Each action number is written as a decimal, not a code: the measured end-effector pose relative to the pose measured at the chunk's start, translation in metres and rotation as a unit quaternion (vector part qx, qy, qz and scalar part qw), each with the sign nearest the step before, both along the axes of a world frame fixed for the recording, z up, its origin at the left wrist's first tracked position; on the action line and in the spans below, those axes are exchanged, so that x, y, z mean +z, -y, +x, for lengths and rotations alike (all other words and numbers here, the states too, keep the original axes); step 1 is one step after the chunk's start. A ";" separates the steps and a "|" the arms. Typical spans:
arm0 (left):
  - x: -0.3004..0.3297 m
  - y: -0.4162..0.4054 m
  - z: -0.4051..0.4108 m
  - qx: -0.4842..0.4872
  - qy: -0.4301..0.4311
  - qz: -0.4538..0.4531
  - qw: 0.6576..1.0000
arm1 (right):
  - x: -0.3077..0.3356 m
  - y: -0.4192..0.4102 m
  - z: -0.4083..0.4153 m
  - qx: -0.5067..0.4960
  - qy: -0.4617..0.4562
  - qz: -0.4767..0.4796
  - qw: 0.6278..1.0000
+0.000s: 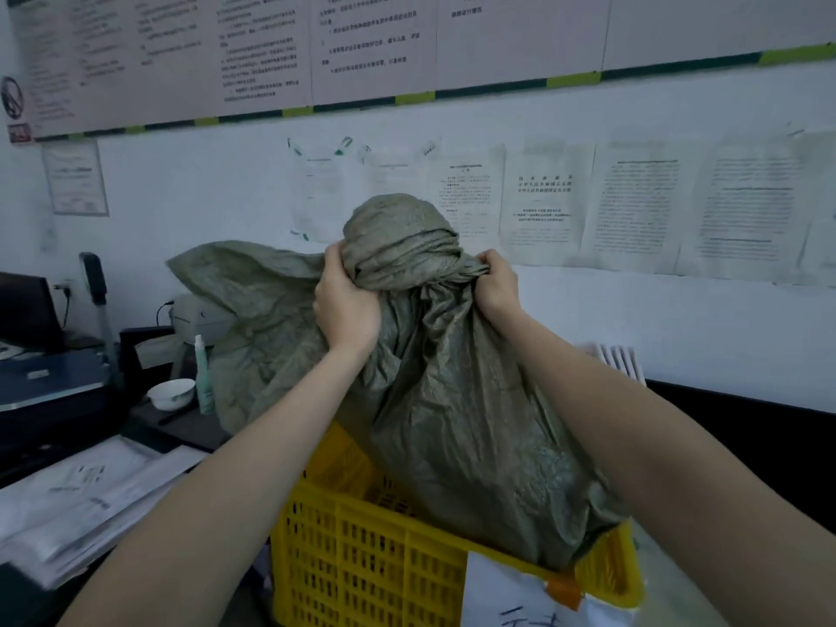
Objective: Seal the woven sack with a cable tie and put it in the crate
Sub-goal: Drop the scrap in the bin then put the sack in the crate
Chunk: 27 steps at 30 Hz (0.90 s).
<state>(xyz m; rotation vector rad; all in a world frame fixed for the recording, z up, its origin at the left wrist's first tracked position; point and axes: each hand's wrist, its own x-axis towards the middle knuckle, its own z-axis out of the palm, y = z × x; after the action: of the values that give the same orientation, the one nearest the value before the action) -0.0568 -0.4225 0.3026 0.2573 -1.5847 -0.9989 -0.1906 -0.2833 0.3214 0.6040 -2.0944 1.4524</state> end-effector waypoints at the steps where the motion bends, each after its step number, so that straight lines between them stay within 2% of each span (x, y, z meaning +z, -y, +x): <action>1: 0.001 -0.006 -0.001 -0.001 0.012 0.001 1.000 | 0.000 -0.004 -0.001 -0.009 0.005 -0.001 1.000; 6: -0.001 -0.021 -0.013 -0.038 0.081 0.033 0.995 | 0.004 -0.029 -0.012 -0.040 0.014 -0.009 0.999; 10: -0.006 -0.023 -0.011 -0.036 0.130 0.037 0.990 | -0.001 -0.040 -0.013 -0.039 0.016 0.041 0.998; 20: -0.018 -0.026 0.005 -0.068 0.164 0.096 0.979 | -0.024 -0.053 0.003 0.004 0.032 0.186 0.982; 23: -0.024 -0.030 0.005 -0.061 0.168 0.098 0.979 | -0.036 -0.062 0.004 -0.021 0.025 0.206 0.978; 27: -0.028 -0.026 0.004 -0.039 0.168 0.131 0.976 | -0.058 -0.078 0.025 -0.041 0.087 0.205 0.974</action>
<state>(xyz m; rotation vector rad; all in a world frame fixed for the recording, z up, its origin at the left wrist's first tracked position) -0.0524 -0.3962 0.2748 0.5748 -1.7742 -1.2790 -0.1658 -0.2054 0.2631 0.5463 -2.5526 1.0642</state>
